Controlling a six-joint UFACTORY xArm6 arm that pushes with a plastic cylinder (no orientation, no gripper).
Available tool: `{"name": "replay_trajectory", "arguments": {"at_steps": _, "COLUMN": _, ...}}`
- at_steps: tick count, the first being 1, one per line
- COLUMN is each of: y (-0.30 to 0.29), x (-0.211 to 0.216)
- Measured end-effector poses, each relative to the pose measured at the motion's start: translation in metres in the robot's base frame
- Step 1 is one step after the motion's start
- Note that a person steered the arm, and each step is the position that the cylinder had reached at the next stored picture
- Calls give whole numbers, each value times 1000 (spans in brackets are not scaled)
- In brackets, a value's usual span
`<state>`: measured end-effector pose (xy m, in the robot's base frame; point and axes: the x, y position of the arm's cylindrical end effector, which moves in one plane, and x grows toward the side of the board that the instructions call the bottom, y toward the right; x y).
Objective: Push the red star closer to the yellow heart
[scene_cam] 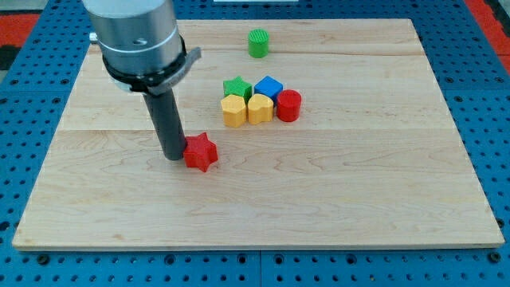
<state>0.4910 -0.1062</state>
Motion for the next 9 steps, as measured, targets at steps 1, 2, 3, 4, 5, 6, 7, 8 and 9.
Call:
{"name": "replay_trajectory", "arguments": {"at_steps": 1, "y": 14, "x": 20}}
{"name": "replay_trajectory", "arguments": {"at_steps": 2, "y": 32, "x": 23}}
{"name": "replay_trajectory", "arguments": {"at_steps": 3, "y": 53, "x": 23}}
{"name": "replay_trajectory", "arguments": {"at_steps": 4, "y": 76, "x": 23}}
{"name": "replay_trajectory", "arguments": {"at_steps": 5, "y": 84, "x": 13}}
{"name": "replay_trajectory", "arguments": {"at_steps": 6, "y": 89, "x": 0}}
{"name": "replay_trajectory", "arguments": {"at_steps": 7, "y": 97, "x": -7}}
{"name": "replay_trajectory", "arguments": {"at_steps": 8, "y": 115, "x": -2}}
{"name": "replay_trajectory", "arguments": {"at_steps": 9, "y": 134, "x": -2}}
